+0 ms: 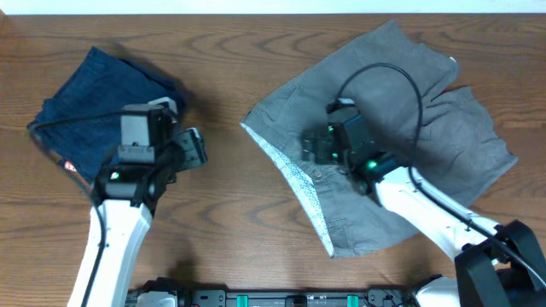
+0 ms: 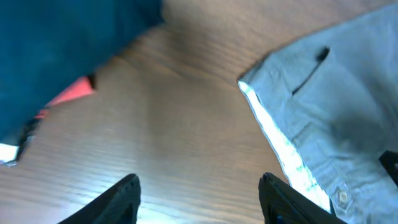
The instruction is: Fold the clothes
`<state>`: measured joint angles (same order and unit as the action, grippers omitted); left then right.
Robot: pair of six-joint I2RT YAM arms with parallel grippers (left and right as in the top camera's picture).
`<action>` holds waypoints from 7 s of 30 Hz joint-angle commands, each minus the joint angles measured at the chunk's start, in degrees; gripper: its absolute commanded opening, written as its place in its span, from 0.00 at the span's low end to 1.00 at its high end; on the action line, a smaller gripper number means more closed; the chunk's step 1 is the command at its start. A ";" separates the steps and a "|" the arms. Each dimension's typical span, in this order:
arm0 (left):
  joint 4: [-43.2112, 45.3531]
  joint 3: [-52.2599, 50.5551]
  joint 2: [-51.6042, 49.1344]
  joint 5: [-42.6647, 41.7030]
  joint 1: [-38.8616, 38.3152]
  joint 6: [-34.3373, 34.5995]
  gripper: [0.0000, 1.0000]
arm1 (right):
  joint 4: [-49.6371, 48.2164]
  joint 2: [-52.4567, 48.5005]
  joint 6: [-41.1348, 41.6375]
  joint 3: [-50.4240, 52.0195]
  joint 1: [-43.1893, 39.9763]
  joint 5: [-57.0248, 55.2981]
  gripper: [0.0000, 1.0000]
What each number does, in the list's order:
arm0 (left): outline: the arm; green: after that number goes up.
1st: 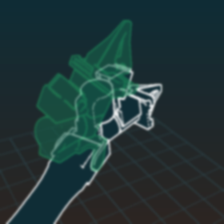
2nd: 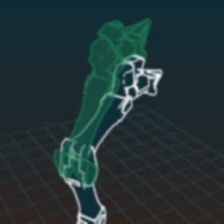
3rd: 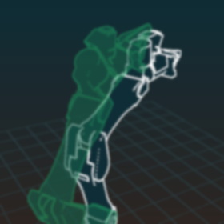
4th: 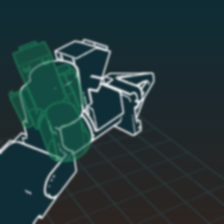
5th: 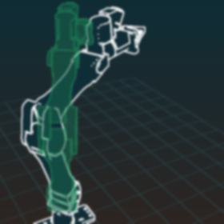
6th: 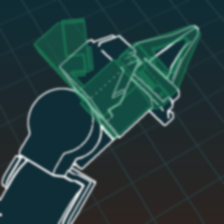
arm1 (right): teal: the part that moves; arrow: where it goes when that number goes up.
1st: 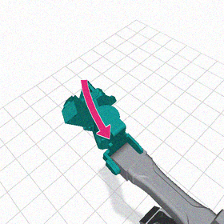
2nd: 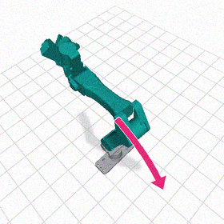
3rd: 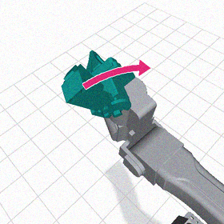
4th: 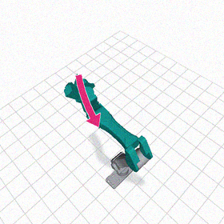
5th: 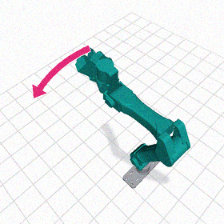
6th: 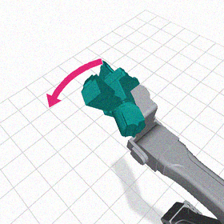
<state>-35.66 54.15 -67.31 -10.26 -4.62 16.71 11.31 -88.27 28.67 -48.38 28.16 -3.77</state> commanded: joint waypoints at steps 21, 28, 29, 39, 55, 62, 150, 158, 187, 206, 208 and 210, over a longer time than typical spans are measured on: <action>31.12 0.83 -36.17 -5.81 -10.36 8.94 0.72 | 38.66 19.50 -0.66 -0.37 -26.75 -6.56 0.99; 41.31 0.83 -41.79 -5.81 -10.36 13.00 0.57 | 40.92 19.71 -0.66 -0.37 -26.75 -6.49 0.99; 42.56 0.83 -42.42 -5.81 -10.36 13.60 0.52 | 41.11 19.71 -0.66 -0.37 -26.75 -6.49 0.99; 57.31 4.28 -42.38 -5.57 -7.32 14.10 0.06 | 40.96 19.71 -0.63 -0.37 -26.75 -6.49 0.99; -0.07 24.85 -40.85 -20.44 1.33 10.62 0.98 | 40.11 19.69 3.10 -0.37 -28.35 -6.08 0.99; -21.97 24.52 -36.96 -7.93 -1.16 13.75 0.98 | 40.37 19.63 3.82 -0.37 -39.65 -0.81 0.99; -3.78 -11.96 -10.54 4.96 -30.05 49.44 0.07 | 19.85 7.15 5.46 17.33 -51.78 15.41 0.01; -14.71 -6.95 0.09 4.96 -30.05 44.59 0.06 | 39.39 17.70 -0.63 3.54 -56.00 15.04 0.01; 9.60 -4.85 -1.05 24.37 -11.85 44.81 0.06 | 0.52 8.15 -6.82 -12.28 -33.75 20.61 0.01; 46.56 -4.83 -23.43 20.46 -5.68 39.19 0.47 | -33.88 -18.34 -5.16 -12.28 -25.27 15.04 0.29; 51.95 -4.83 -22.14 16.94 -3.93 36.17 0.48 | -34.03 -17.79 -5.14 -12.28 -26.10 14.91 0.31; 51.82 -4.83 -20.70 13.86 -2.21 35.80 0.48 | -32.52 -17.11 -5.11 -12.28 -26.75 15.02 0.28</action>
<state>16.27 48.69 -90.45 8.36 -9.02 56.64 -21.91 -106.56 23.49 -59.96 2.44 12.36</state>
